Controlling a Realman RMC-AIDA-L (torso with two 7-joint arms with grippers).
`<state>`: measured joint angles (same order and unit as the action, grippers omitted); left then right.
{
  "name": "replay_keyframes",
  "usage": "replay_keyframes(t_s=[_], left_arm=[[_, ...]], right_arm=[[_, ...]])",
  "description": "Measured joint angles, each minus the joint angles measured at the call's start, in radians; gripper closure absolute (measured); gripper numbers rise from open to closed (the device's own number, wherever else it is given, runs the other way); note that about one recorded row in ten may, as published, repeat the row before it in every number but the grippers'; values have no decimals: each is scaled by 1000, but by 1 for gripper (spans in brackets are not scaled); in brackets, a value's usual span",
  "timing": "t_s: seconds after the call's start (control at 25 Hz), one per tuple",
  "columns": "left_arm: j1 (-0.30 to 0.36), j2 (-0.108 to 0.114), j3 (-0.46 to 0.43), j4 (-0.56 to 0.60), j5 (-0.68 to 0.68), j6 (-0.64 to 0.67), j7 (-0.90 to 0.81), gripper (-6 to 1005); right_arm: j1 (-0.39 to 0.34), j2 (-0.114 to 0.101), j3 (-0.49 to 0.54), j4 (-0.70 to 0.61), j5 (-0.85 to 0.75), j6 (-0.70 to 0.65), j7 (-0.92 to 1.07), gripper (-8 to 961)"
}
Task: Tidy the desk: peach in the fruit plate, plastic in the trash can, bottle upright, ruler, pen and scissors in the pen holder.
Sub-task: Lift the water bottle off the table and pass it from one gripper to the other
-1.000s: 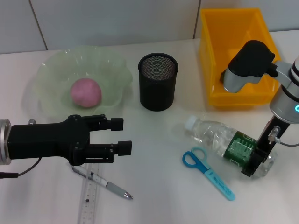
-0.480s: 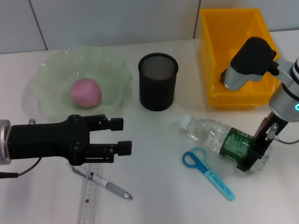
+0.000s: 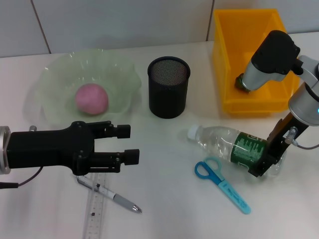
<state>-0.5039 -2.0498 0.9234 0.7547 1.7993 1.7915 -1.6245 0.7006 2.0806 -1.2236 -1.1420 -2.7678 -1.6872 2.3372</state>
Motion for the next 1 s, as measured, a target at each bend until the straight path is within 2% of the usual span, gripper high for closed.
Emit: replay_keyframes(t_s=[1.0], left_arm=[[-6,3,-2,0,0,0,2,215]], right_arm=[[0,1,-11,8,14,4,-7,191]])
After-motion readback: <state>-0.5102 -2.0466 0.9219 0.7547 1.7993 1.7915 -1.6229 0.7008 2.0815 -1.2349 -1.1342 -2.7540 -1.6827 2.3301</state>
